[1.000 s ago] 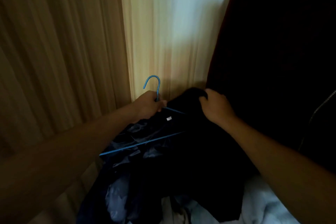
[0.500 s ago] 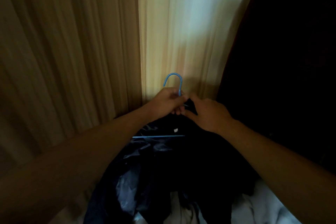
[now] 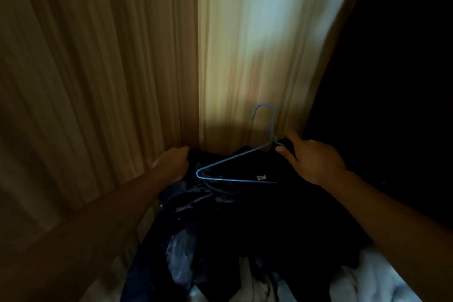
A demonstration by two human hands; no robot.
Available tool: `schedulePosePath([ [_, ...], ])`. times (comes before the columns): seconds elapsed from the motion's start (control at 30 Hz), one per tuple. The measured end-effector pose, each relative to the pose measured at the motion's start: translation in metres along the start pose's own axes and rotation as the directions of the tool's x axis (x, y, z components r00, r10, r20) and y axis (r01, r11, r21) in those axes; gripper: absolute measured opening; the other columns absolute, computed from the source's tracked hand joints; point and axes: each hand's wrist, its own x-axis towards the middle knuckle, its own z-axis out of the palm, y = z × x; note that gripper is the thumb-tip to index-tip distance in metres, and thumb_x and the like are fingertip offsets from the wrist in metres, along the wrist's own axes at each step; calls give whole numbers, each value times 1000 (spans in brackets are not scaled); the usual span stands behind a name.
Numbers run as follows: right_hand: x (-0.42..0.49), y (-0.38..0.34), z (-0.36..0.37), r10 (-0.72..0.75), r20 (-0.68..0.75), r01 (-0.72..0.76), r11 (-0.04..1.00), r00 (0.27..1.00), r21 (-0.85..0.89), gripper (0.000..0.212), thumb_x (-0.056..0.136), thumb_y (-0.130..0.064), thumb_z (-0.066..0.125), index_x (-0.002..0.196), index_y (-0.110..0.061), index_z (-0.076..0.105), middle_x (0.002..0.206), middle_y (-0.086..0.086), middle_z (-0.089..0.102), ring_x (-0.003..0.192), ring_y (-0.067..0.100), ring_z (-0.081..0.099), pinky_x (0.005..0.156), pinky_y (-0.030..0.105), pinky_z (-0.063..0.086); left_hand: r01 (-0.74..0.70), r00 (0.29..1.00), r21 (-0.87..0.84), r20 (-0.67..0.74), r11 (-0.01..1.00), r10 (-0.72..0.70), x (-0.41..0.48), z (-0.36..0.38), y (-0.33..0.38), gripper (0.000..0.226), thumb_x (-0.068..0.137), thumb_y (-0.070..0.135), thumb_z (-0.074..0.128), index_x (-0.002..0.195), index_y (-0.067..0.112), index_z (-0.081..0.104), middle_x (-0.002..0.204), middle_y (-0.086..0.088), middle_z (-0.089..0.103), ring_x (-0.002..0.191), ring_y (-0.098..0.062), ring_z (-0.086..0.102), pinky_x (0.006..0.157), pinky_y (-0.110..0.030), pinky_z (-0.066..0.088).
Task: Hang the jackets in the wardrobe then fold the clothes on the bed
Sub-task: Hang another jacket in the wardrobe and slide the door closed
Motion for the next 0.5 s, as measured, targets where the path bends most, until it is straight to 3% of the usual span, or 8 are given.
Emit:
schedulePosePath([
  [0.1, -1, -3, -9, 36, -4, -37, 993, 999, -116, 53, 93, -73, 8, 111, -32, 37, 68, -2, 50, 66, 29, 62, 45, 27, 23, 6, 990, -126, -139, 992, -23, -1, -34, 21, 20, 102, 27, 46, 98, 8, 51, 106, -17, 64, 95, -33, 62, 80, -42, 52],
  [0.17, 5, -10, -16, 74, -14, -75, 990, 997, -123, 48, 98, -69, 14, 111, -31, 40, 75, 3, 59, 68, 30, 61, 48, 29, 29, 0, 984, -304, -172, 953, -55, 0, -64, 43, 29, 102, 33, 46, 95, 7, 56, 98, -11, 63, 90, -28, 61, 76, -36, 50],
  [0.3, 32, -48, -44, 172, -82, -175, 984, 982, -22, 44, 99, -67, 20, 111, -35, 48, 96, 10, 69, 88, 35, 67, 62, 36, 38, -145, 985, -683, -170, 716, 37, -17, -107, 118, 22, 97, 25, 52, 89, 11, 67, 78, -4, 65, 74, -20, 61, 61, -28, 42],
  [0.37, 43, -65, -63, 194, -118, -191, 981, 974, 39, 43, 99, -65, 24, 114, -35, 51, 100, 10, 70, 92, 36, 67, 64, 36, 39, -276, 961, -766, -231, 581, 152, -32, -116, 153, 13, 95, 22, 55, 90, 14, 65, 78, 2, 66, 73, -13, 61, 67, -28, 45],
  [0.43, 47, -69, -85, 214, -167, -197, 974, 962, 113, 41, 100, -63, 28, 118, -34, 51, 103, 13, 70, 95, 38, 67, 67, 38, 41, -458, 888, -677, -374, 576, 267, -45, -122, 167, 8, 95, 23, 59, 92, 15, 59, 83, 3, 65, 78, -13, 62, 76, -32, 47],
  [0.5, 46, -63, -108, 224, -236, -192, 969, 946, 153, 42, 100, -63, 30, 121, -34, 51, 102, 17, 69, 95, 41, 66, 68, 39, 42, -579, 755, -279, -537, 766, 376, -49, -126, 159, 17, 94, 33, 61, 93, 18, 53, 90, -2, 59, 89, -25, 57, 78, -41, 47],
])
